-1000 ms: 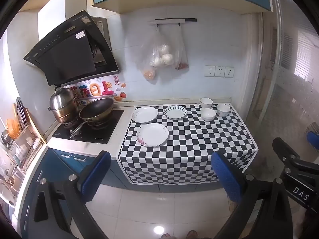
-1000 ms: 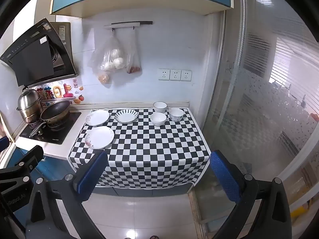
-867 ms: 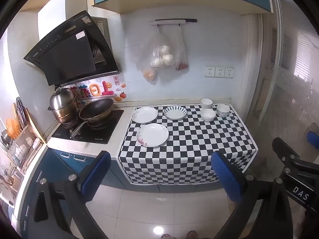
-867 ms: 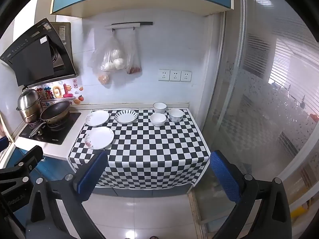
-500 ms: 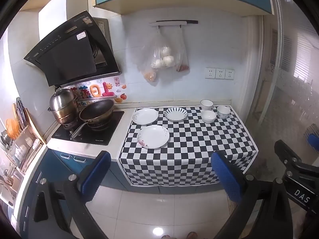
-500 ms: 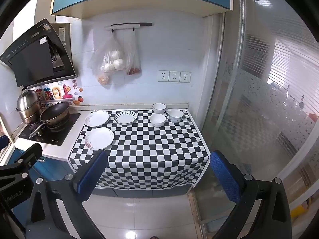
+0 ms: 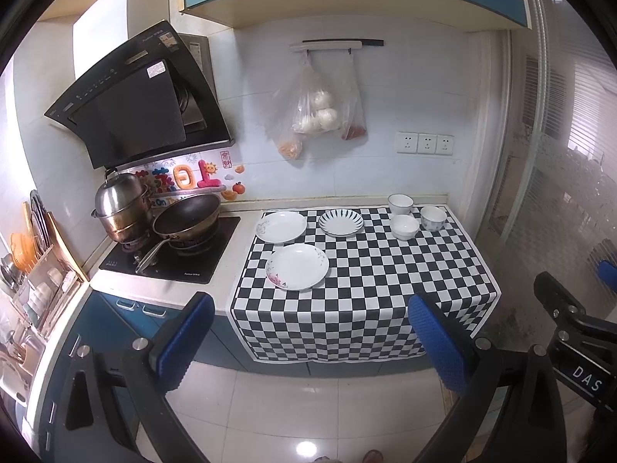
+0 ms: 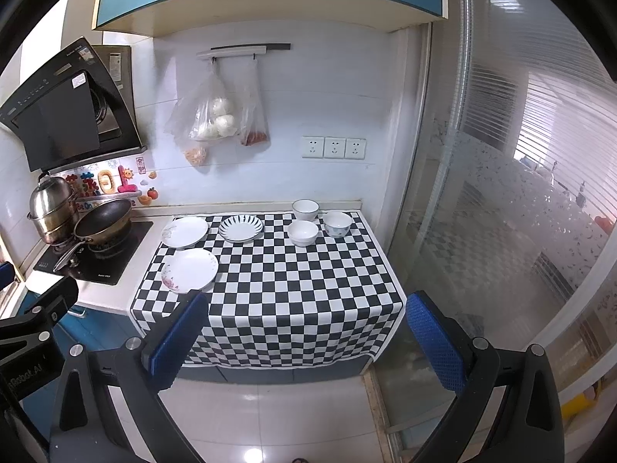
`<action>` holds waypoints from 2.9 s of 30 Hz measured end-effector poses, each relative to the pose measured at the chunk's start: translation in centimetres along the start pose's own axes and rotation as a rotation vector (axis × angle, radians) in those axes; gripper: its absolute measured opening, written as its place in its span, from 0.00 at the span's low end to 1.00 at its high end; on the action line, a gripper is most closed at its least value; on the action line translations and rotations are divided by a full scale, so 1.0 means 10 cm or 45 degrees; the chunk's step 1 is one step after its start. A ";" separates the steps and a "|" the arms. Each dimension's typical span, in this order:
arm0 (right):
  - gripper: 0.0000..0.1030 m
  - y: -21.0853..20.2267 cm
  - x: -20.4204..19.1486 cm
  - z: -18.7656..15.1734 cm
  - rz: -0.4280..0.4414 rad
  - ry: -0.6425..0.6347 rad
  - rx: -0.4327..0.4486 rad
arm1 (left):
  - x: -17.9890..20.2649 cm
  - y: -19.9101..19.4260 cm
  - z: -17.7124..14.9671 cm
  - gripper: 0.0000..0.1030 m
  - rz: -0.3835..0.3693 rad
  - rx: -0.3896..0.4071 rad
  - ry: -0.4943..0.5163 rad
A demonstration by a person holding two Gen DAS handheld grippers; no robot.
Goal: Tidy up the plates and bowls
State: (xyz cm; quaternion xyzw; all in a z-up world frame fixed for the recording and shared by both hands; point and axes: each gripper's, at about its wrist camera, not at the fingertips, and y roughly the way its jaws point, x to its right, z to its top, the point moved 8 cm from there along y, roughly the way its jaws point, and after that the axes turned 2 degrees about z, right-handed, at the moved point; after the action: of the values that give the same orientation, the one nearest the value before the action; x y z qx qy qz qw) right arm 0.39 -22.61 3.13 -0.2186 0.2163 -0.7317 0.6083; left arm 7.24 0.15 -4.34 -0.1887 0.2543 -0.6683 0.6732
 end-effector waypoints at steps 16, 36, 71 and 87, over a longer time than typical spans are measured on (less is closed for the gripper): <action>1.00 0.01 -0.02 -0.04 0.012 0.005 -0.001 | -0.05 0.02 -0.01 1.00 0.005 -0.005 -0.002; 1.00 0.01 -0.01 -0.06 0.016 0.009 -0.004 | -0.05 0.06 -0.03 1.00 0.016 -0.010 -0.004; 1.00 0.14 0.05 0.01 0.056 0.042 -0.007 | -0.10 0.14 -0.06 1.00 0.035 -0.005 -0.022; 1.00 1.61 0.19 -0.20 0.189 0.072 -0.198 | -0.35 1.41 -0.11 1.00 0.306 -0.136 -0.119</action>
State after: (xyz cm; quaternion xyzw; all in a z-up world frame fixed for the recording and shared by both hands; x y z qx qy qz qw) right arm 11.72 -27.10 -7.75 -0.2279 0.3051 -0.6715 0.6356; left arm 18.03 4.25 -13.25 -0.2235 0.2787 -0.5587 0.7485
